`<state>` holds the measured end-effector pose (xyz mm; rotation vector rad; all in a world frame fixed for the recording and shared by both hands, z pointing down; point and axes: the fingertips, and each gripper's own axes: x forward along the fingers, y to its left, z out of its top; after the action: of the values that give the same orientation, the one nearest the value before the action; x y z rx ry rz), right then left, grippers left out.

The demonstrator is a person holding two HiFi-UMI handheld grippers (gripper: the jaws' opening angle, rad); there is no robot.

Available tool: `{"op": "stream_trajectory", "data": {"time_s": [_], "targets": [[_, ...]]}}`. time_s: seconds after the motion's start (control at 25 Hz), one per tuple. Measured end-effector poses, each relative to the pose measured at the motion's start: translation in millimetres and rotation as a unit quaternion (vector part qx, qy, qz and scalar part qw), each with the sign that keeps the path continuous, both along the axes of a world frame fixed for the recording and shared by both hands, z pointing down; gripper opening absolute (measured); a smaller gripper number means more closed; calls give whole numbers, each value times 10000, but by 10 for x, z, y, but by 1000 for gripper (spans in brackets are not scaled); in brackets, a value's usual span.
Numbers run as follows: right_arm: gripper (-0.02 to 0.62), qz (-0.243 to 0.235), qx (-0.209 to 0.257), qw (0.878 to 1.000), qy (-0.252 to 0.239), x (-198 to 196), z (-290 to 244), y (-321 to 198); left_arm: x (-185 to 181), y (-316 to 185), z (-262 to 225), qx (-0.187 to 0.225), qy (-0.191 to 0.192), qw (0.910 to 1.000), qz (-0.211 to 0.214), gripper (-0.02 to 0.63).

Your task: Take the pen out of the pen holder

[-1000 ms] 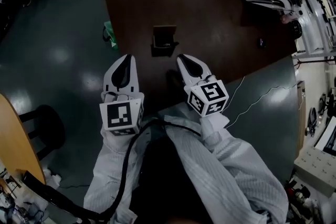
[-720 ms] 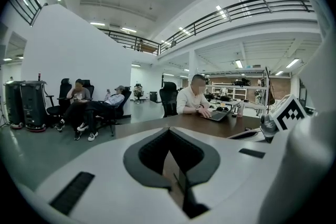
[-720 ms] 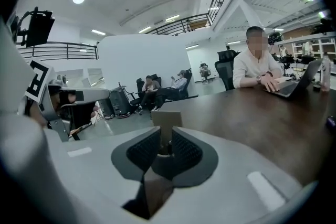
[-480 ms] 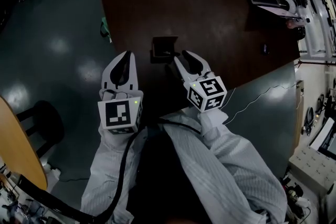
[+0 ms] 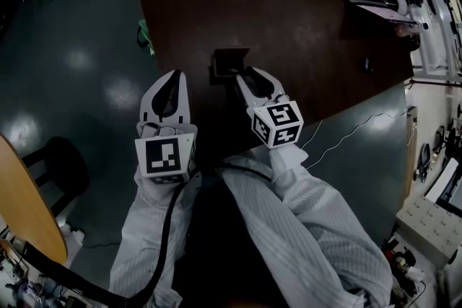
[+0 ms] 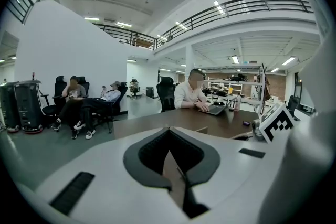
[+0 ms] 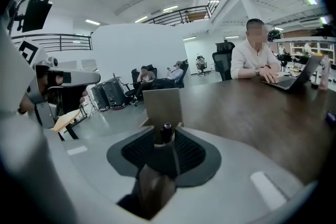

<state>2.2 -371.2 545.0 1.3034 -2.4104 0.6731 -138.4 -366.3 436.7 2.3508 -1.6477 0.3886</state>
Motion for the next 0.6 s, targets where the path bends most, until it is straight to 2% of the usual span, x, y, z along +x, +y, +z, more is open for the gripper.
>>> {"op": "stream_trajectory", "data": {"time_s": [0.16,0.24,0.6], "targets": [[107,31,-22,10000,27,-1,18,-14,-22,0,-9,16,-7,10000,3,5],[71,61,19,10000,47,22,8,-10,-16,10,-16,25,-31,10000,23,5],[63,69,262,9995,-184,10,-231,-44,-54,46,-155,263,-13,9996,-75,5]]}}
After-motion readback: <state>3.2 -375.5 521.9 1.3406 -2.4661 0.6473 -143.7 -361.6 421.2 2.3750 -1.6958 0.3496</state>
